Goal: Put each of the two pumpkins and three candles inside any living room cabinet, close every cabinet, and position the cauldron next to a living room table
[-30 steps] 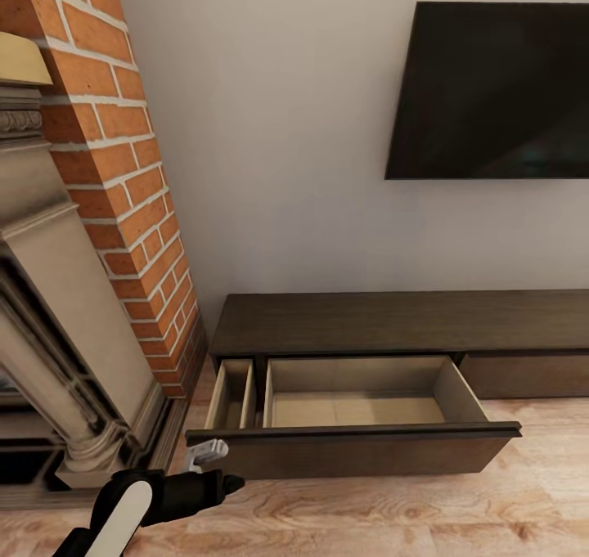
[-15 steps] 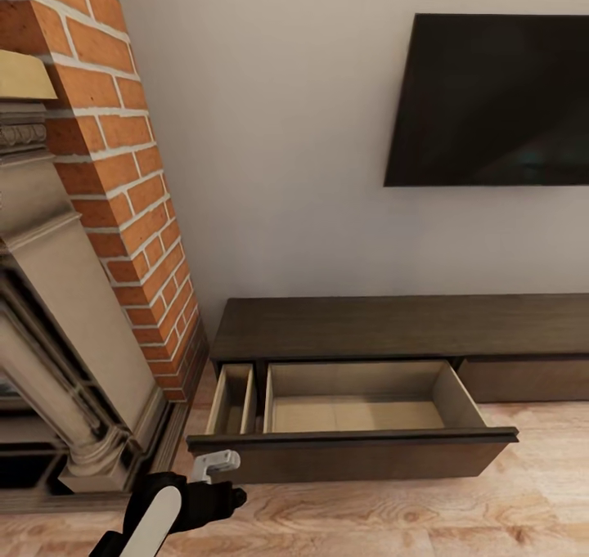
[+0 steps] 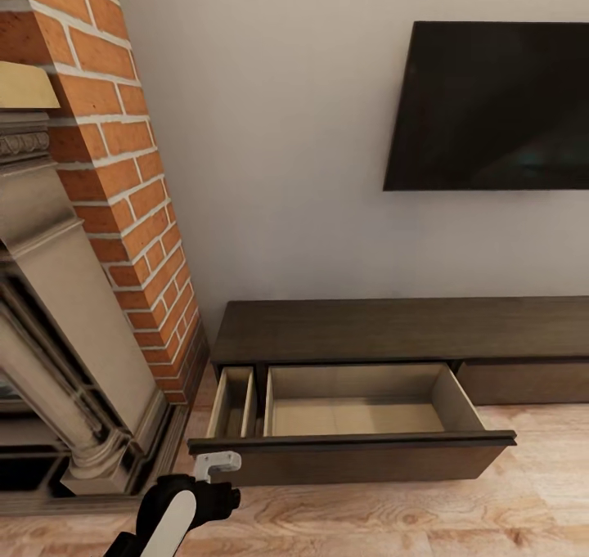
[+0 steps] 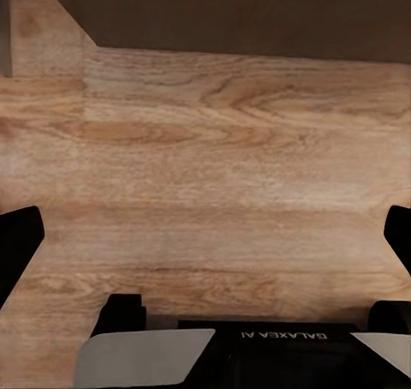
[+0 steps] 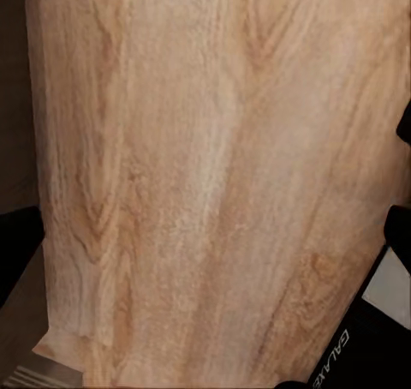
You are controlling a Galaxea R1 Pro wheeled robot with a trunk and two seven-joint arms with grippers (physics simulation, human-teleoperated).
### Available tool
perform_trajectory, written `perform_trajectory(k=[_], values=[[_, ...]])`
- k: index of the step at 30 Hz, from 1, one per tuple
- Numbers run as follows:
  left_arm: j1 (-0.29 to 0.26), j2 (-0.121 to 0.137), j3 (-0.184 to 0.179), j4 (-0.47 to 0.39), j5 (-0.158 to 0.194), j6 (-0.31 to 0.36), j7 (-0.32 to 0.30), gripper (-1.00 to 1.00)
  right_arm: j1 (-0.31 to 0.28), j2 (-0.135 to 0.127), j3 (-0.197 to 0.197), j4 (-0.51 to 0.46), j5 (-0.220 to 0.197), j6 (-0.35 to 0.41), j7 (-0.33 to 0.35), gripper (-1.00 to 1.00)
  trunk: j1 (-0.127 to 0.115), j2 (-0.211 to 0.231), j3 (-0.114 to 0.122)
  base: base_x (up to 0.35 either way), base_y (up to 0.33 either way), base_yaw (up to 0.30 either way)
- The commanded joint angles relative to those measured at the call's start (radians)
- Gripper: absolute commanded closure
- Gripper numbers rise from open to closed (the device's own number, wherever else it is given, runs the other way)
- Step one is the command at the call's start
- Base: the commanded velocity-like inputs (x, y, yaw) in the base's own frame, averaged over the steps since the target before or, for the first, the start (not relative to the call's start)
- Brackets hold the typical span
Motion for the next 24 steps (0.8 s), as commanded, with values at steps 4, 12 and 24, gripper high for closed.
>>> perform_trajectory(k=[4, 12, 24], values=[[-0.001, -0.001, -0.009, -0.001, -0.012, 0.001, 0.01, -1.0, 0.0, 0.001, -0.006, 0.0, 0.017, -0.017, -0.02, -1.0, 0.0, 0.0, -0.001, 0.0, 0.0, 0.0], [-0.001, 0.0, -0.01, -0.002, -0.017, 0.001, 0.008, -1.0, 0.0, 0.002, -0.005, -0.001, 0.021, -0.028, -0.012, -1.0, 0.0, 0.0, -0.001, -0.014, 0.01, 0.0], [-0.001, -0.001, -0.012, -0.002, -0.017, 0.001, 0.009, -1.0, 0.0, 0.002, -0.006, -0.001, 0.02, -0.028, -0.01, -1.0, 0.0, 0.0, -0.001, -0.165, 0.103, -0.007]])
